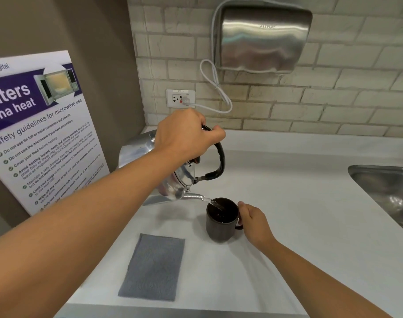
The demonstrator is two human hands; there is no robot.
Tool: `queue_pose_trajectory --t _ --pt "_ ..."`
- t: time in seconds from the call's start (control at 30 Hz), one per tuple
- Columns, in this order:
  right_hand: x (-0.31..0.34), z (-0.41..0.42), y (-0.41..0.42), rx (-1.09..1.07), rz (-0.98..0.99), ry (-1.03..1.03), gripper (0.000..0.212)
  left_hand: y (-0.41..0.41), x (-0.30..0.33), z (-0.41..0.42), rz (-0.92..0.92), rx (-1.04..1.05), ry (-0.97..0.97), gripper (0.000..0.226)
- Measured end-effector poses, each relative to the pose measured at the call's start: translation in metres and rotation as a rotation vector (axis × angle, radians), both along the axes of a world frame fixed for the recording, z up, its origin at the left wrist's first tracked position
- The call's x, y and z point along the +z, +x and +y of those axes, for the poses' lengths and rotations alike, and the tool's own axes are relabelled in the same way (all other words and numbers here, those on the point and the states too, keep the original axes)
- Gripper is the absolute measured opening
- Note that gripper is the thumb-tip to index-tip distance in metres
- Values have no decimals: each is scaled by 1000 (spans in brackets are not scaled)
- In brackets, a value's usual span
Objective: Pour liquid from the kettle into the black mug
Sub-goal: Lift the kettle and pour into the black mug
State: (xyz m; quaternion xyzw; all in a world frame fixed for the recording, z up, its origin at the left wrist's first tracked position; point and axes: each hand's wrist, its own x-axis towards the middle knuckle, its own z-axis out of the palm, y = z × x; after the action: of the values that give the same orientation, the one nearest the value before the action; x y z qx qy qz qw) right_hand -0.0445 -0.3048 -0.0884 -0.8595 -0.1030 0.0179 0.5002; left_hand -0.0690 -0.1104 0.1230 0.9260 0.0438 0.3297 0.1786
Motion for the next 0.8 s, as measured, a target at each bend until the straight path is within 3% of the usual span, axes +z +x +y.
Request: queue_pose_trajectory --t 0.27,0.8 --pt "2 0 0 7 12 22 46 -3 -16 11 -21 17 -149 45" --pt "7 -5 0 19 44 9 48 -13 -64 61 -191 -25 -820 47"
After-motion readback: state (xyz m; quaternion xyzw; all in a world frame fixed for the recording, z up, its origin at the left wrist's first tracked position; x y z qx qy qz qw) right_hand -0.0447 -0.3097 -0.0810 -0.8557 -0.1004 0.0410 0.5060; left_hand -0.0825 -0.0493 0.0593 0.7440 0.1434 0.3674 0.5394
